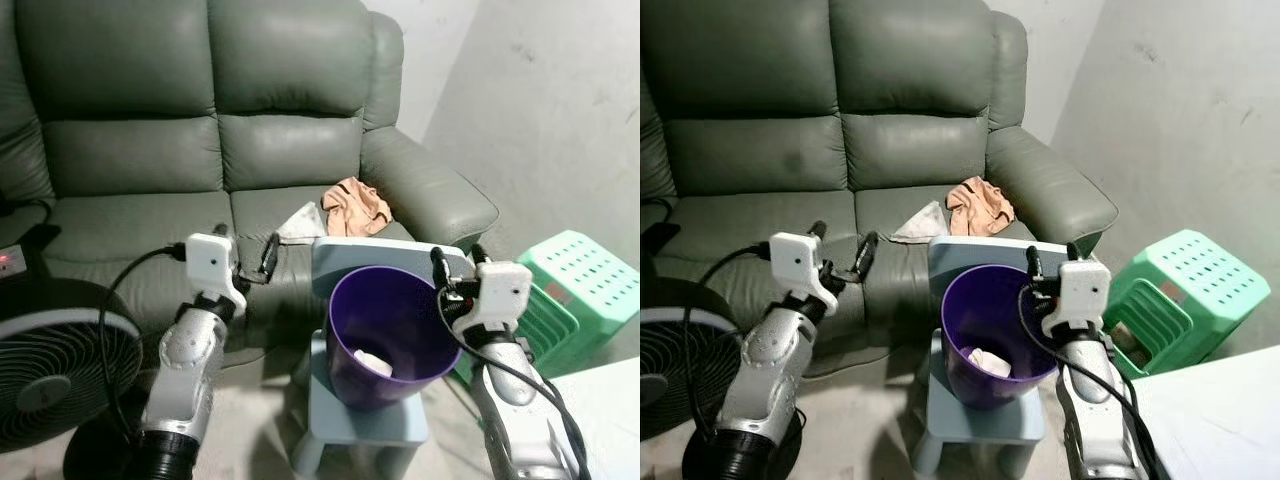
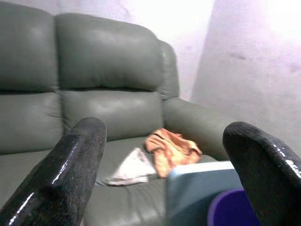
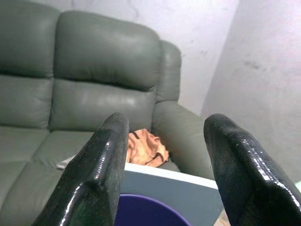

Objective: Picking trash to rubbish bin

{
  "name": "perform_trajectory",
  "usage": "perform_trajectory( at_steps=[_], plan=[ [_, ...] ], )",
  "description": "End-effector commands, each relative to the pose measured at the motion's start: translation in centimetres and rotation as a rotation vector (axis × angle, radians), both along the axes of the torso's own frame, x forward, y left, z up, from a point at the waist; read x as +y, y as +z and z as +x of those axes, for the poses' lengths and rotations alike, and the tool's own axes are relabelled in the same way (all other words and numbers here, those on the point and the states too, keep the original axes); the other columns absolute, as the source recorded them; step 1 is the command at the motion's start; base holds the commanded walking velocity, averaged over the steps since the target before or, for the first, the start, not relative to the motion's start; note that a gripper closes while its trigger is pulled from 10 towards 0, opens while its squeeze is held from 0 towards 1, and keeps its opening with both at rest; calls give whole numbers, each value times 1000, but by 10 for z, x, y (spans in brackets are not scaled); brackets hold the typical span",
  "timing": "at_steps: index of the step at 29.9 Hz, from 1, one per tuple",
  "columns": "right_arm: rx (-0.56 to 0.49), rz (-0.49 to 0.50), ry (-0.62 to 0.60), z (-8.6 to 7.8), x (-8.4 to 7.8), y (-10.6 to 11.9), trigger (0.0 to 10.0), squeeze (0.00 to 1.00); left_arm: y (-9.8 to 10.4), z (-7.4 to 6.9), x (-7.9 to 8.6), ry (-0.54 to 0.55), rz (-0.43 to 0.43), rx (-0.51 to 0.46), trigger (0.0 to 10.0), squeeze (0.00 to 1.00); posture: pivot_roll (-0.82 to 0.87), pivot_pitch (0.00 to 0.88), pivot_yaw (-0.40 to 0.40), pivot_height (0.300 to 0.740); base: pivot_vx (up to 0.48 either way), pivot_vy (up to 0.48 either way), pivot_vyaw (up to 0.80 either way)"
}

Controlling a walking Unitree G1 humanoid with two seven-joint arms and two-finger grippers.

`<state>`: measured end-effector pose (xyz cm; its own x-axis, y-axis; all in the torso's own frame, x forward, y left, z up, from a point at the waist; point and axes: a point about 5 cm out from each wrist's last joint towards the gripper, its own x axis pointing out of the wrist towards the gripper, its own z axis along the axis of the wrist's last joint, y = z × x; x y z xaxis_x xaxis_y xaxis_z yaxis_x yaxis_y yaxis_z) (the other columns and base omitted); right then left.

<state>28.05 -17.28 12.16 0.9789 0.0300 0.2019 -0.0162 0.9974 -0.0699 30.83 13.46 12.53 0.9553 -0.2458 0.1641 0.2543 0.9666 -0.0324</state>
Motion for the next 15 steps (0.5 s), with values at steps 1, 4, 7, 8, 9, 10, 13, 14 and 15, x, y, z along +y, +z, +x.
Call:
perform_trajectory(
  at_steps=[1, 4, 7, 8, 9, 10, 13, 14, 15],
  plan=[
    [-24, -6, -31, -5, -8, 5, 10000, 0, 5, -4, -3, -32, -5, -12, 10000, 0, -78, 0, -58, 740, 0, 0, -763],
    [-31, -11, -59, -14, -10, 7, 10000, 0, 4, -9, 1, -32, 2, 0, 10000, 0, -86, 0, -45, 740, 0, 0, -763],
    [-22, -12, -74, -19, -10, 8, 10000, 0, 7, -8, 7, -29, 3, 9, 10000, 0, -90, 0, -40, 740, 0, 0, -763],
    [-22, -12, -74, -19, -10, 8, 10000, 0, 7, -8, 7, -29, 3, 9, 10000, 0, -90, 0, -40, 740, 0, 0, -763],
    [-18, -17, -75, -20, -8, 9, 10000, 0, 10, -8, 9, -31, 11, 3, 10000, 0, -89, 0, -39, 740, 0, 0, -756],
    [-18, -17, -75, -20, -8, 9, 10000, 0, 10, -8, 9, -31, 11, 3, 10000, 0, -89, 0, -39, 740, 0, 0, -756],
    [-8, -22, -77, -21, -7, 8, 10000, 0, 14, -6, 11, -30, 22, 0, 10000, 0, -86, 0, -35, 740, 0, 0, -756],
    [-4, -20, -80, -21, -7, 8, 10000, 0, 15, -5, 12, -27, 19, 2, 10000, 0, -86, 0, -35, 740, 0, 0, -756],
    [-4, -20, -80, -21, -7, 8, 10000, 0, 15, -5, 12, -27, 19, 2, 10000, 0, -86, 0, -35, 740, 0, 0, -756]
  ],
)
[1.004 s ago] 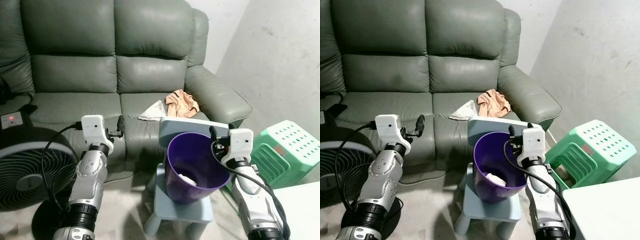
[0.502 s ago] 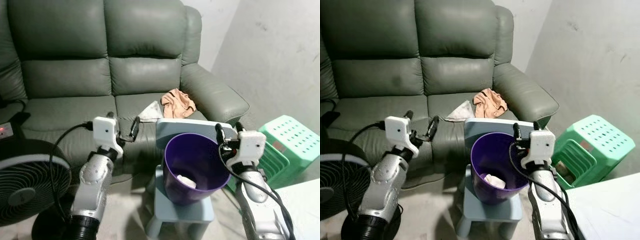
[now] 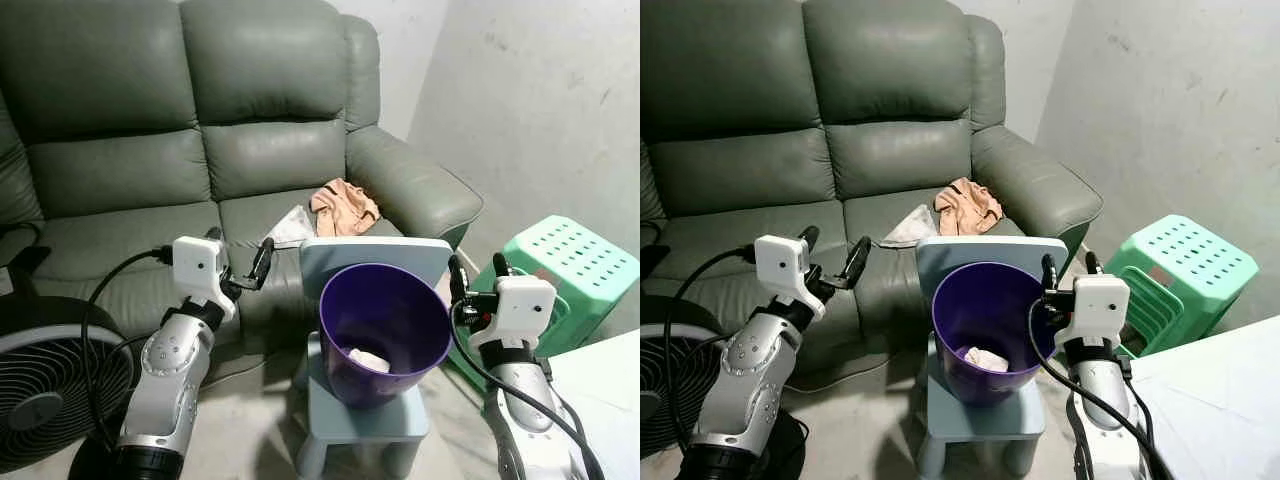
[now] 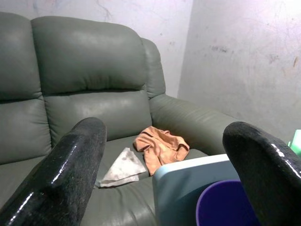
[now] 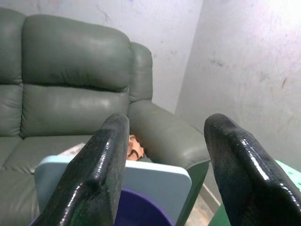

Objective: Picking trash to rubbish bin

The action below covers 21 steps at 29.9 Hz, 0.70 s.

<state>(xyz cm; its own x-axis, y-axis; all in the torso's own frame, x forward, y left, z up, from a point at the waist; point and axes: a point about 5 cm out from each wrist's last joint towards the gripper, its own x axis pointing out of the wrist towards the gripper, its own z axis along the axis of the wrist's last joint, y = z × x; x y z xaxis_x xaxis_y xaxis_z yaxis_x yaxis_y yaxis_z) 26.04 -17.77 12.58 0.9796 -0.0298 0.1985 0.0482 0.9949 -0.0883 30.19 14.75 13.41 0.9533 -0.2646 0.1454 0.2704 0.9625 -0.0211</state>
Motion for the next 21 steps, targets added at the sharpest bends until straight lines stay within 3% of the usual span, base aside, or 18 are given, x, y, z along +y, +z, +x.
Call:
perform_trajectory(
  at_steps=[1, 7, 11, 15, 21],
  plan=[
    [-4, 0, -18, -1, -1, 3, 10000, 0, 6, 2, -1, -10, 4, -11, 10000, 0, -81, 0, -34, 740, 0, 0, -756],
    [6, 10, -20, -1, 2, 3, 10000, 0, 4, 0, -2, -16, -53, 27, 10000, 0, -77, 0, -36, 740, 0, 0, -756],
    [10, 12, -15, 0, 4, 3, 10000, 0, 4, 0, -2, -17, -82, 38, 10000, 0, -74, 0, -37, 740, 0, 476, -756],
    [9, 10, -12, 0, 4, 3, 10000, 0, 4, 1, -2, -1, -39, 37, 10000, 0, -72, 0, -41, 740, 0, 83, -756],
    [11, 1, -6, 1, 4, 4, 10000, 0, 2, 1, -4, 5, -44, 50, 10000, 0, -72, 0, -46, 740, 0, 0, -754]
  ],
)
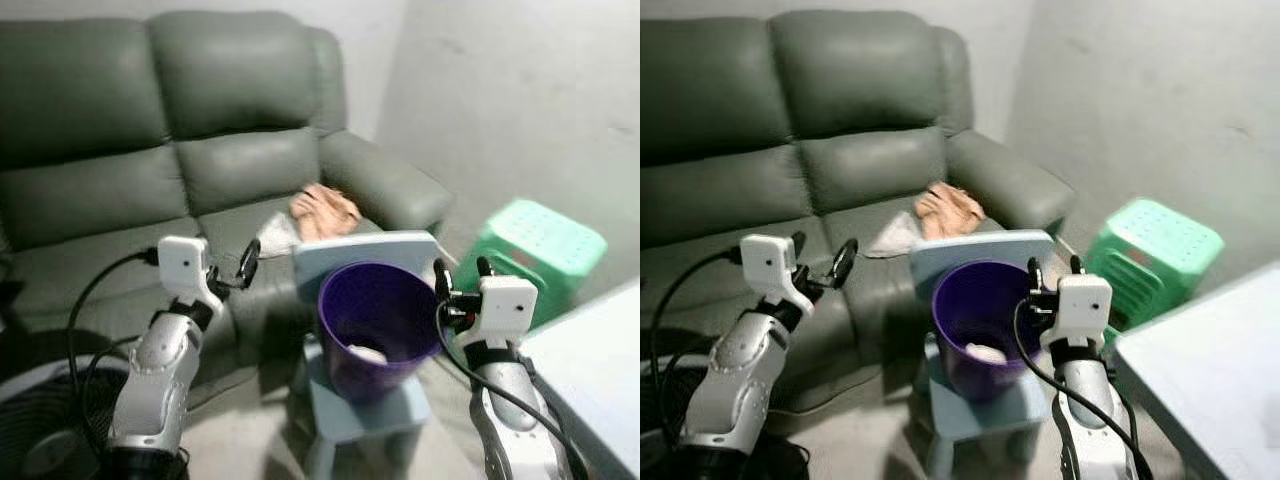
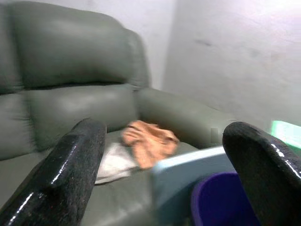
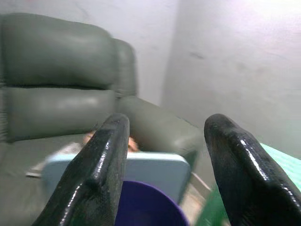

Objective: Picking trash to rubbish bin

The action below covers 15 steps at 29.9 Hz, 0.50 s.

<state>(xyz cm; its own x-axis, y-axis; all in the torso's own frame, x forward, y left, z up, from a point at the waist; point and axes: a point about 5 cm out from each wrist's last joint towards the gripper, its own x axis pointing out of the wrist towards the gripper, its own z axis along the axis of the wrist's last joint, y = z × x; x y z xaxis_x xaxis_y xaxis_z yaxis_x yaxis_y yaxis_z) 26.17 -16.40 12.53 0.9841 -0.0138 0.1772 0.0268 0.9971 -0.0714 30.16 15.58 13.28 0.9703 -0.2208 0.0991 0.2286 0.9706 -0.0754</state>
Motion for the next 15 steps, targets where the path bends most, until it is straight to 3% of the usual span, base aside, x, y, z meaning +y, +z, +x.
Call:
perform_trajectory(
  at_steps=[1, 8, 15],
  plan=[
    [-9, -17, -25, -1, -9, 4, 10000, 0, 3, 1, -12, -37, 3, -7, 10000, 0, -71, 0, -46, 740, 0, 0, -756],
    [-11, -22, -12, 1, -8, 6, 10000, 0, 2, 4, -16, -43, -12, 8, 10000, 0, -73, 0, -48, 740, 0, 0, -756],
    [-9, -29, -6, 1, -8, 5, 10000, 0, 3, 6, -18, -45, 26, 0, 10000, 0, -76, 0, -49, 740, 0, 0, -755]
  ],
)
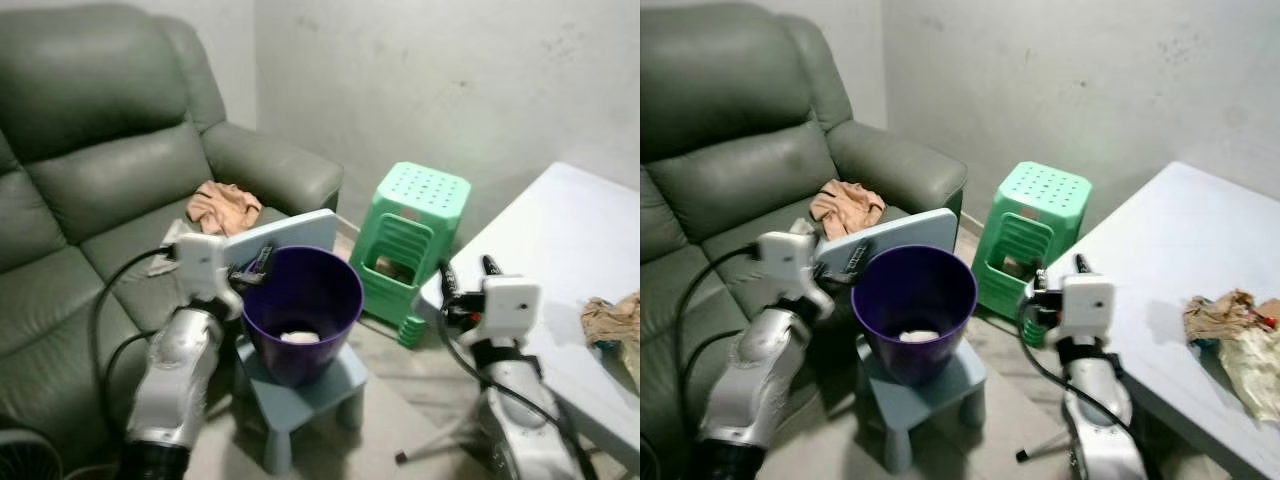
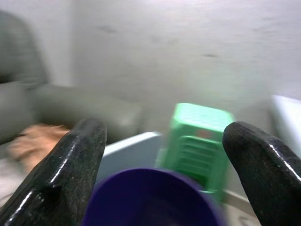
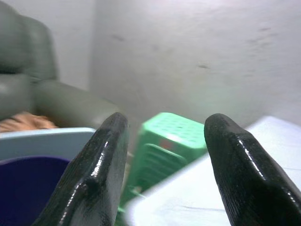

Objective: Picking trash to rubbish bin

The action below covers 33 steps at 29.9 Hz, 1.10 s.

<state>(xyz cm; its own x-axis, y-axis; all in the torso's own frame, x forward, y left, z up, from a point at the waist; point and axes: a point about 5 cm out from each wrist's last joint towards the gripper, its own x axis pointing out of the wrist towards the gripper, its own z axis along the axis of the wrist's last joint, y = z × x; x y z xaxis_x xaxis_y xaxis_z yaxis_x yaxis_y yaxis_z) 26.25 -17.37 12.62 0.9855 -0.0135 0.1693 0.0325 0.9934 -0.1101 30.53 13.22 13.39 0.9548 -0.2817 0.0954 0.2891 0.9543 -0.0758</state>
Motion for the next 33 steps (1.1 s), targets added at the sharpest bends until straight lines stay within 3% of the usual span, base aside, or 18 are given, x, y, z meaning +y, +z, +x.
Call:
perform_trajectory(
  at_steps=[1, 33],
  plan=[
    [-15, 8, 2, 0, 2, 4, 10000, 0, 2, 3, 5, 20, 38, -6, 10000, 0, -77, 0, -50, 740, 0, 0, -756],
    [38, -20, 14, 0, 4, -5, 10000, 0, -7, 1, -10, -26, 89, 24, 10000, 0, -75, 0, -58, 740, 0, 0, -755]
  ],
)
